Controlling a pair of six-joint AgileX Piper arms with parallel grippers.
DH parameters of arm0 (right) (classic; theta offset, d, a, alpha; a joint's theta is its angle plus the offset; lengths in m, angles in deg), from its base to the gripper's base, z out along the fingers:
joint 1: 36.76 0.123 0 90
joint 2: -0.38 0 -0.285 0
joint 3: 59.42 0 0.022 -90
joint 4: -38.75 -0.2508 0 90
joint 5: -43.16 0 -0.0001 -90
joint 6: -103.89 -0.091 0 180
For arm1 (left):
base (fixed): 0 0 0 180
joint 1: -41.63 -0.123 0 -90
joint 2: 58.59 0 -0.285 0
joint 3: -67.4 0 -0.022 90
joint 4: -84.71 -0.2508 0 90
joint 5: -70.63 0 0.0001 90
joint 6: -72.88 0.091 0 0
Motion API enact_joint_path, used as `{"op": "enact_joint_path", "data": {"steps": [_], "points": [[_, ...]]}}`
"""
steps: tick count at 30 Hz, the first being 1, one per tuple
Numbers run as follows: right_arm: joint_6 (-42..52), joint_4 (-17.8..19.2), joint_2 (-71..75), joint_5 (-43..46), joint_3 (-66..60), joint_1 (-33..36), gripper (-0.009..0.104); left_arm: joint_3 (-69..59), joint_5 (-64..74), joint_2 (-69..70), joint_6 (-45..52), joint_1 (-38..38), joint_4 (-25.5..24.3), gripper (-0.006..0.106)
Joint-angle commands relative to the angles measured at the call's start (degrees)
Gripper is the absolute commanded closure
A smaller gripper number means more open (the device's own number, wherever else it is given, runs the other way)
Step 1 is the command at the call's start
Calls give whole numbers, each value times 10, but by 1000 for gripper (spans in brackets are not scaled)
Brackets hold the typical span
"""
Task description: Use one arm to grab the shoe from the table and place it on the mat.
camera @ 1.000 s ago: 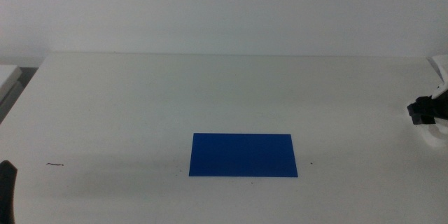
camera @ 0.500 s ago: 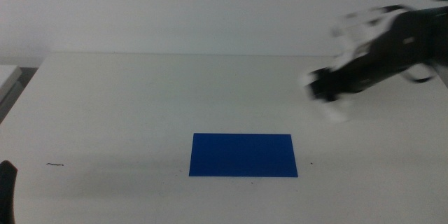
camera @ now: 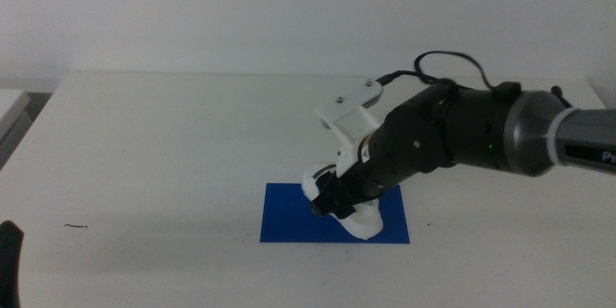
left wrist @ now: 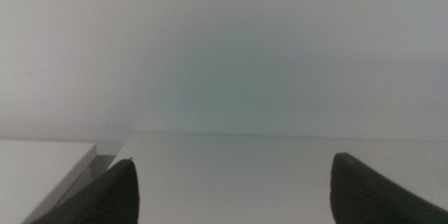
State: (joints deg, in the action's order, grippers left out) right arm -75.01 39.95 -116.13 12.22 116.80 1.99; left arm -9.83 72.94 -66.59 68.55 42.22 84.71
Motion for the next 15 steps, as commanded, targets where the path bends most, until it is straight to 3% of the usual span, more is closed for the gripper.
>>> {"op": "enact_joint_path", "data": {"steps": [1,5,10,15], "points": [[6,27,-1,29,4,8,69,0,-8,2,-1,0,0,7],[144,49,-2,50,4,18,69,0,-8,2,-1,0,0,7],[344,47,-2,56,4,18,69,0,-8,2,-1,0,0,7],[381,45,-10,55,4,18,69,0,-8,2,-1,0,0,7]]}}
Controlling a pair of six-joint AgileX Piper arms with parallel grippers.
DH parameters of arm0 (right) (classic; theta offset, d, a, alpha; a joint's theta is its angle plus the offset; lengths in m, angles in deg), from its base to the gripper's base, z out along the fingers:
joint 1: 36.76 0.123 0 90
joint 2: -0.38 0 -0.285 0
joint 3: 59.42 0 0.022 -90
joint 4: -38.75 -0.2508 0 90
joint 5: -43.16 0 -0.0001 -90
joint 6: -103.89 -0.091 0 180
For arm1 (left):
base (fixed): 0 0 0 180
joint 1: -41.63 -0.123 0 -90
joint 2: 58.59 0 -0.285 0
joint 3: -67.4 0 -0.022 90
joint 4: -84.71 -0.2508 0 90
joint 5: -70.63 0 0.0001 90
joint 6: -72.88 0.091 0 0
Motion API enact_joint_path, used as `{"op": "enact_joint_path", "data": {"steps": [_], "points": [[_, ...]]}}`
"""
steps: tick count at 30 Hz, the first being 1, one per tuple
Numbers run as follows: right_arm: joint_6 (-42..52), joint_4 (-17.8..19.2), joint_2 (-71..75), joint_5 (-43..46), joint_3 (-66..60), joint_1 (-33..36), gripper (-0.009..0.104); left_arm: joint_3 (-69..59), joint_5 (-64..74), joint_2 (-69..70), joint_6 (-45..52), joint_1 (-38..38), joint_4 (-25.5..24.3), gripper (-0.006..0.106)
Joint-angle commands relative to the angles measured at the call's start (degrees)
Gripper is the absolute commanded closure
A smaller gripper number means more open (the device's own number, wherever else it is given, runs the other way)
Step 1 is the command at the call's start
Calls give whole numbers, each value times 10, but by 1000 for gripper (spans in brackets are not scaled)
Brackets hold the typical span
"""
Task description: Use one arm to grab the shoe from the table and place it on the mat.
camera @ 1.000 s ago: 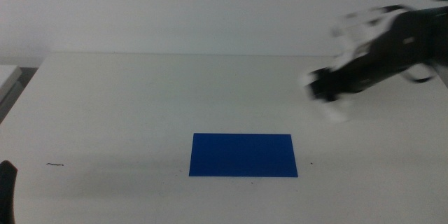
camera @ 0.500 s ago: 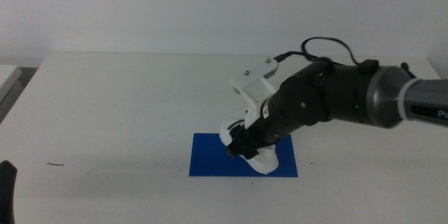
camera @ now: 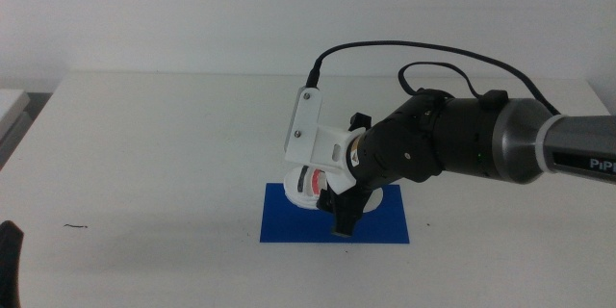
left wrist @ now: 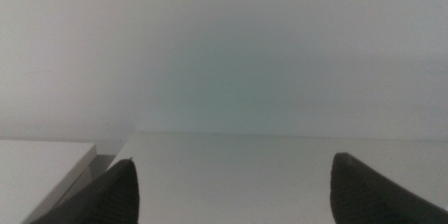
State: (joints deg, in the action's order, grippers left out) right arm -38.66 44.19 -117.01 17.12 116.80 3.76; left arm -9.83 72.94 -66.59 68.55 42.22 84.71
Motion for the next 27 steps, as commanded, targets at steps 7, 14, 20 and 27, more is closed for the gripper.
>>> {"op": "enact_joint_path", "data": {"steps": [7,14,20,27], "points": [[18,-29,-27,8,4,0,69,0,-8,2,-1,0,0,7],[16,-30,-44,22,4,0,66,0,-8,2,-1,0,0,7],[16,-30,-50,21,3,0,31,0,-8,2,-1,0,0,7],[-49,-26,62,46,-40,-11,5,0,-8,2,-1,0,0,7]]}}
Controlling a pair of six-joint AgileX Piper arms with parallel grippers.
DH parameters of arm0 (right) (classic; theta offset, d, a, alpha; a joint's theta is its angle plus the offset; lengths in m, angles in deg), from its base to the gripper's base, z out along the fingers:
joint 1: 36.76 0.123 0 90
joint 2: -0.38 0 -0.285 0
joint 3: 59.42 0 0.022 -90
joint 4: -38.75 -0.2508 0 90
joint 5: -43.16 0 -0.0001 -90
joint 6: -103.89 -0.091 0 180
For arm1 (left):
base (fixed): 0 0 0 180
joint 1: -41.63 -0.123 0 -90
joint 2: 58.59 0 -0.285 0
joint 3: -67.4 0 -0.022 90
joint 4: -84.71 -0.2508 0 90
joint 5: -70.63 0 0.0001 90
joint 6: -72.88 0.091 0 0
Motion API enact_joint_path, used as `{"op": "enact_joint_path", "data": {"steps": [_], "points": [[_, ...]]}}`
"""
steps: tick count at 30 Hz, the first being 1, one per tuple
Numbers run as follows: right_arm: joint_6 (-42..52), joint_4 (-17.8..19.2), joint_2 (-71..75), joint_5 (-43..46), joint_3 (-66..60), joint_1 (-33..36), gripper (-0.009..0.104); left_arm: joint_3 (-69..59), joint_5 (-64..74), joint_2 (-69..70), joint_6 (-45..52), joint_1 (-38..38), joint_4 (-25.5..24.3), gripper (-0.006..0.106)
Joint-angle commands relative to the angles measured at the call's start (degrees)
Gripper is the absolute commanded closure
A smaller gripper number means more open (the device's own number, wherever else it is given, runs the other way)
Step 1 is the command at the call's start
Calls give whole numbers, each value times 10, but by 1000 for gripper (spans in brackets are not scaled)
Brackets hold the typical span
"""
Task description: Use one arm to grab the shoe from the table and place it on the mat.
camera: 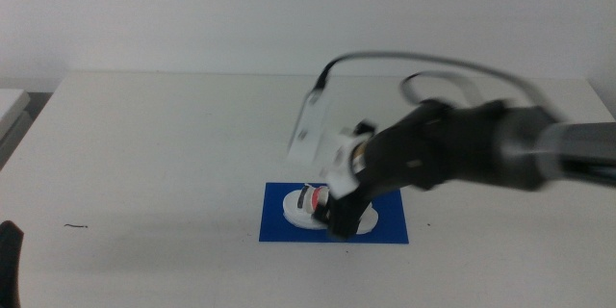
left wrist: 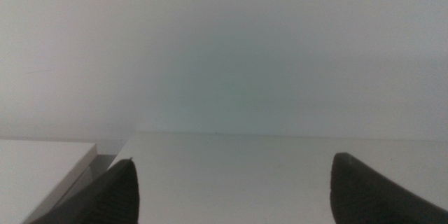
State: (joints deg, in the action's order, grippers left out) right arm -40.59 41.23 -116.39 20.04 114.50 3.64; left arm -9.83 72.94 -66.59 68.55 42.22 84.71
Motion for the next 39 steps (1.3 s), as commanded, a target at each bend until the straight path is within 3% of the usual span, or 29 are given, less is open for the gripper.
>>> {"op": "enact_joint_path", "data": {"steps": [1,5,9,15,21,26,39], "points": [[-59,4,90,28,-45,-17,5,0,-8,2,-1,0,0,7],[-204,7,283,74,-190,-78,5,0,-8,2,-1,0,0,7],[-292,-6,514,127,-360,-175,5,0,-8,2,-1,0,0,7],[-306,-7,794,137,-534,-312,7,0,-8,2,-1,0,0,7],[-306,-17,995,137,-629,-346,7,0,-8,2,-1,0,0,7],[-309,-18,1090,137,-687,-346,7,0,-8,2,-1,0,0,7],[-310,-18,1090,110,-711,-346,7,0,-8,2,-1,0,0,7]]}}
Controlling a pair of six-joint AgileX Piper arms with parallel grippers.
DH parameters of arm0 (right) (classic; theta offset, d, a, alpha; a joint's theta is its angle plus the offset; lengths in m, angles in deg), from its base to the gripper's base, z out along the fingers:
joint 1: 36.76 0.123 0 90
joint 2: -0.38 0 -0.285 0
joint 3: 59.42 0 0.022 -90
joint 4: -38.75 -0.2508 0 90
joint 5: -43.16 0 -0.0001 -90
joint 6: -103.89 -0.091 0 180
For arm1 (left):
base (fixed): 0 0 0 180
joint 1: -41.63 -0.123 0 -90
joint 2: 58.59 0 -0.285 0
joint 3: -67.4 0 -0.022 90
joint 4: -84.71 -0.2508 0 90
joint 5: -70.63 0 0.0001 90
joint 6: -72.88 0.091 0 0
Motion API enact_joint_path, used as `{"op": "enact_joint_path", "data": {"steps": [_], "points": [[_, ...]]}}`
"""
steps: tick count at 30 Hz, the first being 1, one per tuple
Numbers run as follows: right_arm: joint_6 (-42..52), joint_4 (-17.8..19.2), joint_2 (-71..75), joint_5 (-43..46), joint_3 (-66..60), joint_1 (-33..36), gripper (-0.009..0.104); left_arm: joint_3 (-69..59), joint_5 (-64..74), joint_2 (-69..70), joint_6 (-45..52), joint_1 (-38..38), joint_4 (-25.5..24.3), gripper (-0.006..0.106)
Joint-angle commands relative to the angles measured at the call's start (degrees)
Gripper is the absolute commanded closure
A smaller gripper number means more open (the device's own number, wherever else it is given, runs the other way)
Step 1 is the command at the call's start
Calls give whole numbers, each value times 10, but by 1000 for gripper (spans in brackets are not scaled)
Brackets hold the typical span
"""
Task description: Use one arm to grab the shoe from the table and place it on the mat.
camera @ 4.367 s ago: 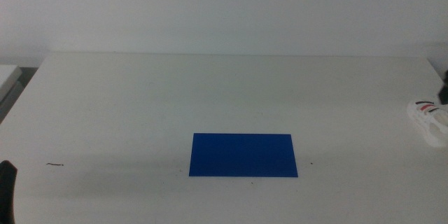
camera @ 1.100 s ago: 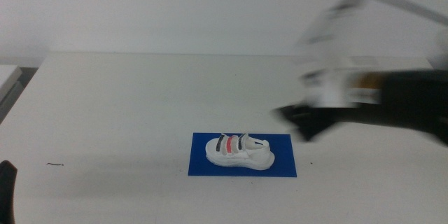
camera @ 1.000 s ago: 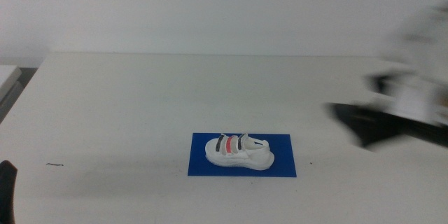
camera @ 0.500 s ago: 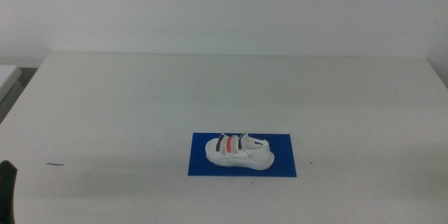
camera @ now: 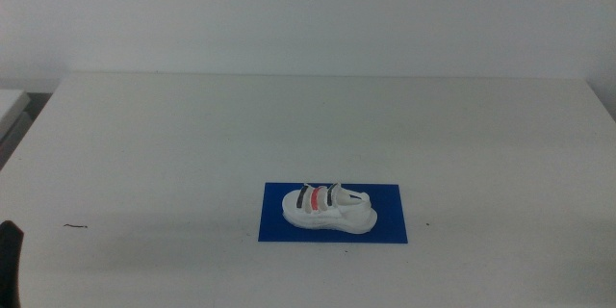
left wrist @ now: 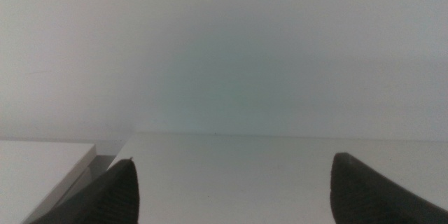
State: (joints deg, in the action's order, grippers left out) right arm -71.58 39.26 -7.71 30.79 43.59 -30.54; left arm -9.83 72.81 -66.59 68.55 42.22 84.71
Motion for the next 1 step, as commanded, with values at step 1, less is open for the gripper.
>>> {"op": "enact_joint_path", "data": {"steps": [1], "points": [[0,1,3,3,-2,-5,7,0,-7,2,-1,0,0,7]]}}
